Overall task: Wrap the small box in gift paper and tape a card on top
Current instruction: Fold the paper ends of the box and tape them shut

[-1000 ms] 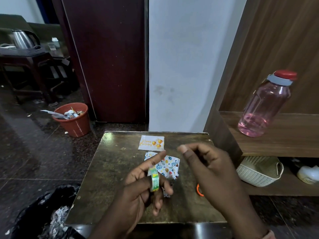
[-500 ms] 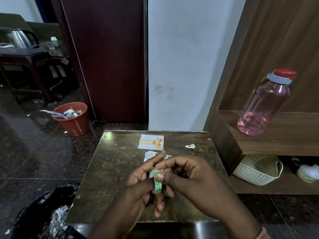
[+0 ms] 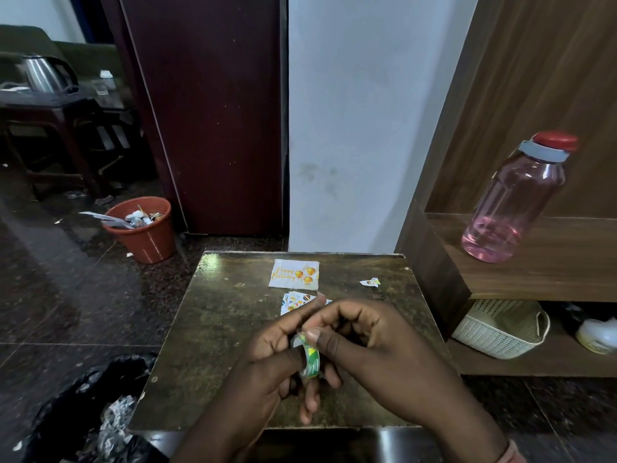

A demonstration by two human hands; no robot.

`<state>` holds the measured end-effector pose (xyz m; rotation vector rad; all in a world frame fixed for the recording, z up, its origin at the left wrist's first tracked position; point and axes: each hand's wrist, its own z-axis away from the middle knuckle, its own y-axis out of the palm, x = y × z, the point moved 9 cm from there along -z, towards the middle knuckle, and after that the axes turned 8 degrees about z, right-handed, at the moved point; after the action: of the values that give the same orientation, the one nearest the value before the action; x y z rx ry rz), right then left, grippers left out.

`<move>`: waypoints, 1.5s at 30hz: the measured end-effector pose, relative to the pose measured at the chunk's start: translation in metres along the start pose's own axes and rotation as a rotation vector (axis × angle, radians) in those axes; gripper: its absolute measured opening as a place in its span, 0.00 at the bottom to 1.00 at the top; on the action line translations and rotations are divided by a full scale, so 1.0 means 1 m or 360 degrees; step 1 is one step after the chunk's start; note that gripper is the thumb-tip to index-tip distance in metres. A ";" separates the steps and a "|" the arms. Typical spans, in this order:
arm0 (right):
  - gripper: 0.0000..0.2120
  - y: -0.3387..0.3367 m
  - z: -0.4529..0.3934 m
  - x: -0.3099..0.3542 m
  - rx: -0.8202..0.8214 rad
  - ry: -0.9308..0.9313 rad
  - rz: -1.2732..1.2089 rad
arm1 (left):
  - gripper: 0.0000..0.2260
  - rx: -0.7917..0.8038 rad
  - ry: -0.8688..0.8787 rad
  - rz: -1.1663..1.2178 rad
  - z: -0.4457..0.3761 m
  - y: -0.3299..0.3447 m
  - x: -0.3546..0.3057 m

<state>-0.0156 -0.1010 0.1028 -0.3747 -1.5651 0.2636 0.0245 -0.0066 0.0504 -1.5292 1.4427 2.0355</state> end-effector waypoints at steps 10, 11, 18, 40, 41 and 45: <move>0.06 0.001 0.000 -0.002 0.0002 -0.0017 0.0076 | 0.28 0.0006 -0.0005 -0.0187 0.002 0.000 0.001; 0.07 0.002 0.001 -0.002 0.0012 -0.0022 0.0155 | 0.28 0.0010 -0.0005 -0.0194 0.002 0.000 0.001; 0.07 0.006 0.003 0.008 0.0019 -0.0178 0.0544 | 0.27 -0.0043 -0.0001 -0.0183 0.001 -0.003 0.004; 0.07 0.000 -0.002 0.001 -0.0278 -0.0092 0.0214 | 0.25 -0.0255 0.0246 0.0066 -0.001 -0.010 -0.014; 0.08 -0.002 -0.002 0.002 -0.0288 -0.0081 0.0147 | 0.26 -0.0253 0.0250 0.0066 -0.001 -0.009 -0.015; 0.11 -0.002 -0.001 0.009 -0.0195 -0.0089 -0.0088 | 0.28 -0.0271 0.0280 0.0076 0.001 -0.010 -0.018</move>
<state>-0.0147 -0.0998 0.1120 -0.4217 -1.6484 0.1362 0.0387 0.0057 0.0596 -1.7990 1.4094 2.1467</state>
